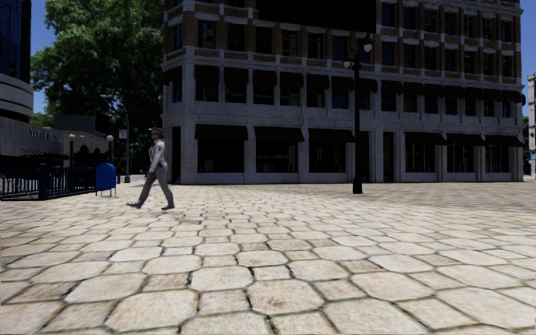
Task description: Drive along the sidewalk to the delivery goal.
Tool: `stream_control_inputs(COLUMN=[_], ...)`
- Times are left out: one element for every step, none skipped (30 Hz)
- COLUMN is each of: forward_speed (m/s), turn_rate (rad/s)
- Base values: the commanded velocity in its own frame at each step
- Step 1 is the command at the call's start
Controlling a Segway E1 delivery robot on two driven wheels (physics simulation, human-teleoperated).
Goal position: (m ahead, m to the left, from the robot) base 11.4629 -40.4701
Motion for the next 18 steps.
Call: stream_control_inputs(forward_speed=[1.43,1.43,1.43,1.43,1.43,1.43,1.43,1.43,1.43,1.43,1.42,1.42,1.42,1.42,1.41,1.41,1.41,1.41], turn_rate=[-0.30,-0.30,-0.30,-0.30,-0.30,-0.30,-0.30,-0.30,-0.31,-0.38,-0.42,-0.42,-0.43,-0.43,-0.44,-0.44,-0.44,-0.45])
